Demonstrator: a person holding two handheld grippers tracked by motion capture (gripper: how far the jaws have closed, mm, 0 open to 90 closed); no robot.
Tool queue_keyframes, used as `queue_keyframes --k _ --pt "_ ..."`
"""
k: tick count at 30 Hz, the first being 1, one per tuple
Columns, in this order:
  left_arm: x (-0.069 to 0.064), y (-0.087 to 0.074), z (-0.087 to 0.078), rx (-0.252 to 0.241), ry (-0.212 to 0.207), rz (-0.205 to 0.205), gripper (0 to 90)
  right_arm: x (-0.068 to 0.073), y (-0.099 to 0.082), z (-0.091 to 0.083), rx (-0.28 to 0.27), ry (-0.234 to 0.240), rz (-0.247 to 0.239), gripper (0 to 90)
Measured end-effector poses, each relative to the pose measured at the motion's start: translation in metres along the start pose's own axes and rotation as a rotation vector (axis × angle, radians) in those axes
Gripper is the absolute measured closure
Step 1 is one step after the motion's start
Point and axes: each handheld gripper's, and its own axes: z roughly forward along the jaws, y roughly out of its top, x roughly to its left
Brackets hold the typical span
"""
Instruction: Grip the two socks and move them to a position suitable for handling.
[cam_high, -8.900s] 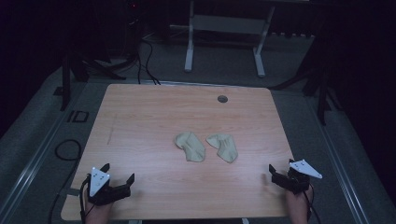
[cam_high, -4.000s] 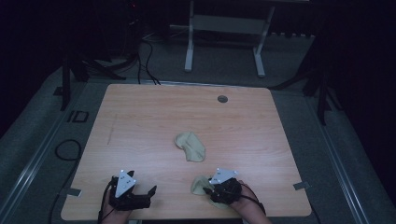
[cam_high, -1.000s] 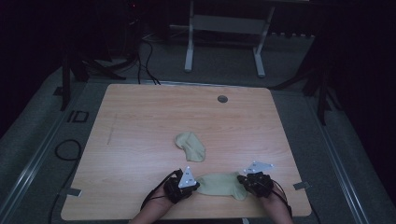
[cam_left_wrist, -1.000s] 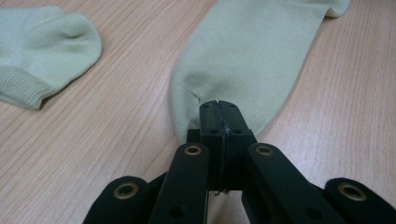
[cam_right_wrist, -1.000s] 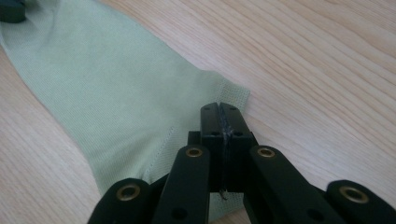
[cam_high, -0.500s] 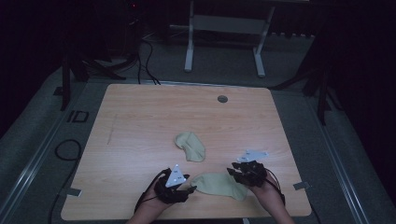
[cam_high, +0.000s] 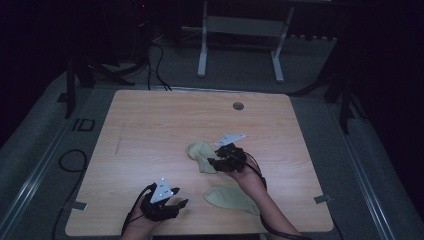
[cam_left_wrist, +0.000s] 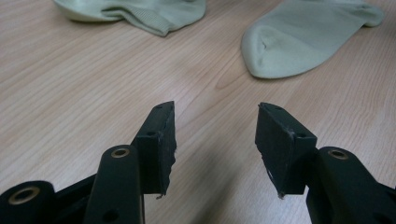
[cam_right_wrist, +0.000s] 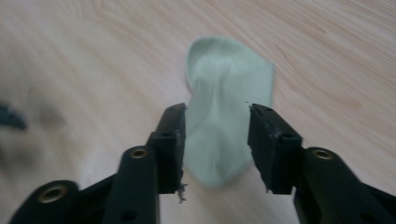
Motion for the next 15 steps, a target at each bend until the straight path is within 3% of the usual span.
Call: queue_keyframes --k 5,9,11,15 --pt "0.000 -0.001 0.000 -0.001 0.002 0.003 47.6 0.000 0.017 0.036 0.033 -0.016 0.037 46.5" --pt "-0.003 -0.002 0.001 0.006 0.002 0.014 47.6 -0.002 0.023 0.062 0.055 -0.065 0.055 38.8" --pt "-0.003 -0.003 0.001 0.006 -0.002 0.018 47.7 -0.004 0.023 0.074 0.073 -0.091 0.066 38.4" --pt "-0.003 -0.003 0.000 0.003 -0.001 0.021 47.7 -0.008 0.019 0.089 0.114 -0.093 0.085 41.5"
